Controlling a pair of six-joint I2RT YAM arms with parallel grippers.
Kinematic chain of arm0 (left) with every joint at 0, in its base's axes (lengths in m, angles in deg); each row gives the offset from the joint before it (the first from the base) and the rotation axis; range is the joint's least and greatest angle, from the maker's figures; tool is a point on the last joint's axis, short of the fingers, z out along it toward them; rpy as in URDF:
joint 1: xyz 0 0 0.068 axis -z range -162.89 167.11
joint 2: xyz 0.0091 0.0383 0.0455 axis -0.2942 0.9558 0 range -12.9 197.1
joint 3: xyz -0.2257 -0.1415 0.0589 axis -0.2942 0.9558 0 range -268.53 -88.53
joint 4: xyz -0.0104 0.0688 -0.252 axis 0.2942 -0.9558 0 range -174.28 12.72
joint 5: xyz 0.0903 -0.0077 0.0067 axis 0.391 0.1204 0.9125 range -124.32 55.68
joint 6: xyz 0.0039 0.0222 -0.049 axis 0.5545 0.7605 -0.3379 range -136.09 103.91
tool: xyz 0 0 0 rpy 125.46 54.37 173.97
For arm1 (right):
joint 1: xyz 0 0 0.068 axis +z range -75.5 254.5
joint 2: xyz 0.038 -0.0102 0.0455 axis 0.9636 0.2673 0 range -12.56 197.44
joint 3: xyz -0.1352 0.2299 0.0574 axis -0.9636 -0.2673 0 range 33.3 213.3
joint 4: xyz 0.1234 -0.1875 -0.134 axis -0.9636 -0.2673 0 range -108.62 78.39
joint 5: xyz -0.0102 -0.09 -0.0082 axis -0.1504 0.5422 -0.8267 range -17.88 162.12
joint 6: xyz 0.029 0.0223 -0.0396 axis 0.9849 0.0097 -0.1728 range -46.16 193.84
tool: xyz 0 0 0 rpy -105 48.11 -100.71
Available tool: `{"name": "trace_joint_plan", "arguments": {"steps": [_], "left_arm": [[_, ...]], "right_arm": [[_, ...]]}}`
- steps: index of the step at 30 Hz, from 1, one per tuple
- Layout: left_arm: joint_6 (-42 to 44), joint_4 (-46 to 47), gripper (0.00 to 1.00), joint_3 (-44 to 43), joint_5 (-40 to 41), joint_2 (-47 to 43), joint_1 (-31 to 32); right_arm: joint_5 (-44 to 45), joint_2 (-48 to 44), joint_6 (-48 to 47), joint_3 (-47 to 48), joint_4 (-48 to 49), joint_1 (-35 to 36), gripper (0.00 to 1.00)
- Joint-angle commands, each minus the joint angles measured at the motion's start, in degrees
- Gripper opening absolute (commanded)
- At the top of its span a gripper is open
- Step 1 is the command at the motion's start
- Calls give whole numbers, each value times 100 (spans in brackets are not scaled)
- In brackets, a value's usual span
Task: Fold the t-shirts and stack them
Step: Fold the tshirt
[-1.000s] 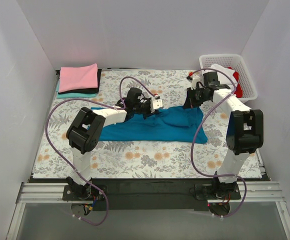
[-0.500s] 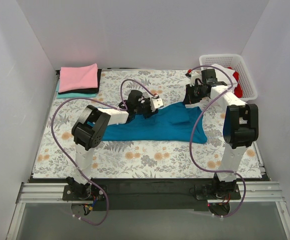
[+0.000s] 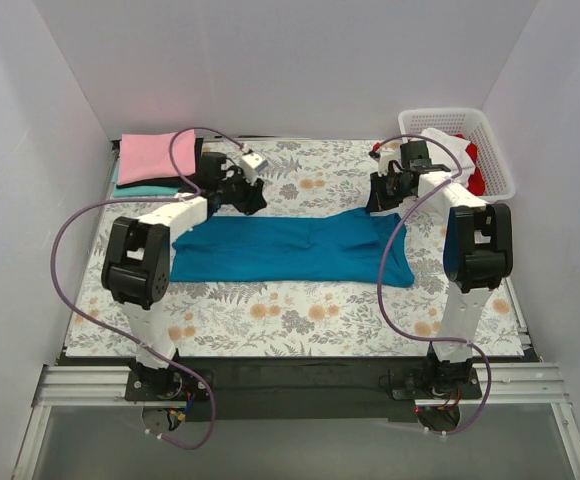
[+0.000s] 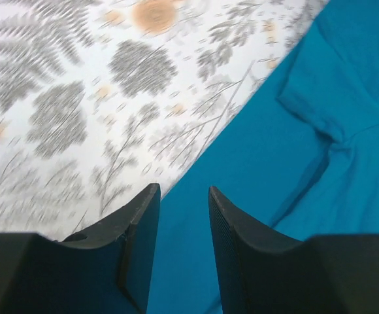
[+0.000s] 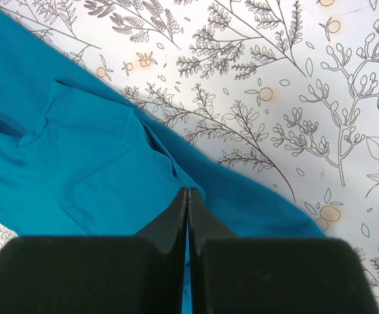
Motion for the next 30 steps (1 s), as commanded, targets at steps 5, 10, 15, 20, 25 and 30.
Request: {"name": "trace_joint_plan", "arguments": {"steps": [5, 10, 15, 20, 25, 30], "left_arm": [[-630, -1159, 34, 539, -243, -1029, -497], [-788, -1167, 35, 795, -207, -1311, -611], [-832, -1158, 42, 1005, -198, -1514, -734], [-876, -1167, 48, 1129, -225, -1672, -787], [-885, -1255, 59, 1208, -216, -1848, -831], [-885, -1360, 59, 1366, -216, -2085, -927]], "right_arm": [[-153, -178, 320, 349, -3, 110, 1], [-408, -485, 575, 183, -249, 207, 1], [-671, -863, 865, -344, -399, 339, 1], [-839, -970, 1006, -775, -390, 540, 1], [-1111, -645, 1366, -899, -321, 681, 1], [-1349, -434, 1700, -1022, -48, 875, 1]]}}
